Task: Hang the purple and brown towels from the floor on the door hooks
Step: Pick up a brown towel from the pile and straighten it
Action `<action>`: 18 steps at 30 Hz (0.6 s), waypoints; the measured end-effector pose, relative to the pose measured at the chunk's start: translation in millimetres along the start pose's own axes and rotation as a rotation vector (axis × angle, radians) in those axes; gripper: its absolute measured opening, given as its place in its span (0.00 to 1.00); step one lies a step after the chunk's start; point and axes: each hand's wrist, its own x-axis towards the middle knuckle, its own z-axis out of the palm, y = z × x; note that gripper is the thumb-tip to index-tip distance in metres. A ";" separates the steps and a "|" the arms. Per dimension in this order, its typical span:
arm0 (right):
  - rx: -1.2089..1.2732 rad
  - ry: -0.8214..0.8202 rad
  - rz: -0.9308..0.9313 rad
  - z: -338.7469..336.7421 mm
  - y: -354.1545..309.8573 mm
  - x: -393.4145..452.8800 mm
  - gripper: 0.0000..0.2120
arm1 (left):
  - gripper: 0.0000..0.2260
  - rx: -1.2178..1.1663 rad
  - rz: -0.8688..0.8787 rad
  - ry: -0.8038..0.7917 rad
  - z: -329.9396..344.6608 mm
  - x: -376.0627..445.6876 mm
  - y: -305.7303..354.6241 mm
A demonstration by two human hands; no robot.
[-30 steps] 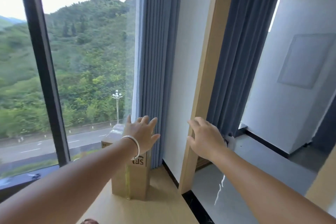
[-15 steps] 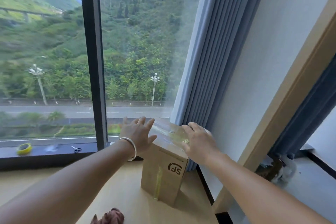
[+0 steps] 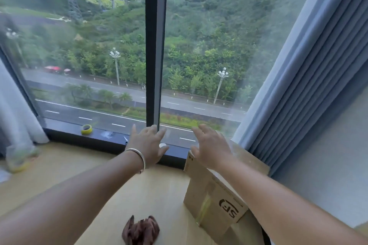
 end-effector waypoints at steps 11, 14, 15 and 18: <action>0.055 -0.303 -0.426 182.6 -31.4 90.0 0.29 | 0.27 -0.010 -0.490 -0.323 156.1 -44.9 -45.3; 0.065 -0.450 -0.454 267.0 -34.8 86.7 0.29 | 0.28 -0.060 -0.537 -0.443 230.1 -67.0 -46.4; 0.062 -0.491 -0.454 297.9 -33.3 84.0 0.29 | 0.27 -0.070 -0.549 -0.468 258.7 -74.6 -46.8; 0.018 -0.579 -0.454 395.2 -21.7 74.3 0.28 | 0.26 -0.127 -0.588 -0.554 349.6 -96.9 -45.0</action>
